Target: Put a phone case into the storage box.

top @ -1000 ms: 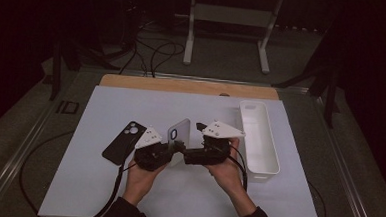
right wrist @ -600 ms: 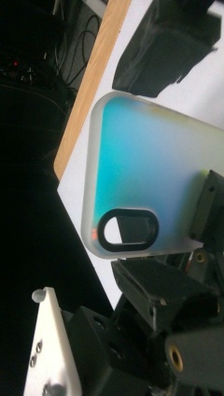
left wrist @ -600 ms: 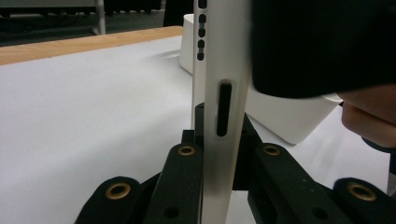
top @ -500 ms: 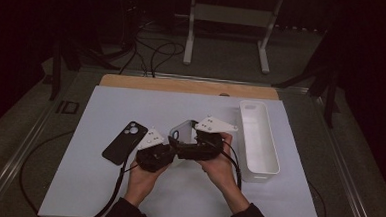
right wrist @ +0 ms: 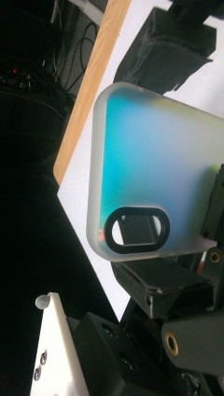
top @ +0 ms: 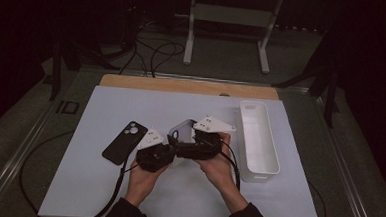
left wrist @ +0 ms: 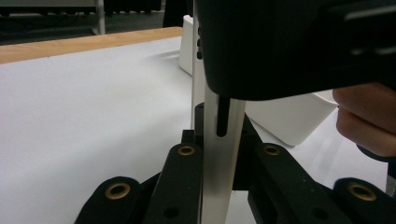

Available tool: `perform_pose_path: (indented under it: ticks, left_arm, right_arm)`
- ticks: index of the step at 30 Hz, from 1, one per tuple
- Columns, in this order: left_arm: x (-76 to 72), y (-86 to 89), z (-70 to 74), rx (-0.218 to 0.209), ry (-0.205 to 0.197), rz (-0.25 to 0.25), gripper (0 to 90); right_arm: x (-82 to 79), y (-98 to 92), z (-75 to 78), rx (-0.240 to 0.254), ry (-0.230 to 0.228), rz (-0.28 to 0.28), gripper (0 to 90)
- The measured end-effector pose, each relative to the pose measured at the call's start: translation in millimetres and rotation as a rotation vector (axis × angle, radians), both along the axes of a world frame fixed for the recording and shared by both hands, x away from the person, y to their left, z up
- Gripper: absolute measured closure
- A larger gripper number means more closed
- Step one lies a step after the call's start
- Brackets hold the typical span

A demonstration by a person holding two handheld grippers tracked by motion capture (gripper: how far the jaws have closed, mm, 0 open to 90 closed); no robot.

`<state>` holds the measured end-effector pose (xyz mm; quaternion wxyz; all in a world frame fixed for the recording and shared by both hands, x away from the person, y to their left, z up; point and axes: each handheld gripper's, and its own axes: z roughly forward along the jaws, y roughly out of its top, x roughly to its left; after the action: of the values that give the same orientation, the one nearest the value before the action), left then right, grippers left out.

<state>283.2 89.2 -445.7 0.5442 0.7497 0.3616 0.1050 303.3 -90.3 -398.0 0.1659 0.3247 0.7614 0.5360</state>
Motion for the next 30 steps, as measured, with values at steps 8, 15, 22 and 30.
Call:
perform_pose_path:
  ticks: [8, 15, 22, 30]
  left_arm:
    - [-2.0, 1.2, 0.2, 0.032, -0.019, 0.016, 65.4]
    - [-3.0, 4.6, 0.3, 0.041, -0.022, 0.063, 33.9]
    - [-4.8, 10.1, 0.1, 0.065, -0.022, 0.114, 10.8]
    - [-9.9, 27.7, -6.0, 0.094, -0.044, 0.142, 0.0]
  right_arm:
    - [-0.5, -1.1, 1.2, 0.007, -0.013, -0.003, 16.8]
    - [1.4, -4.5, 1.7, 0.004, -0.013, -0.018, 16.8]
    - [3.3, -6.8, 2.0, 0.001, -0.013, -0.027, 16.8]
    - [7.5, -12.3, 4.3, -0.001, -0.014, -0.047, 16.7]
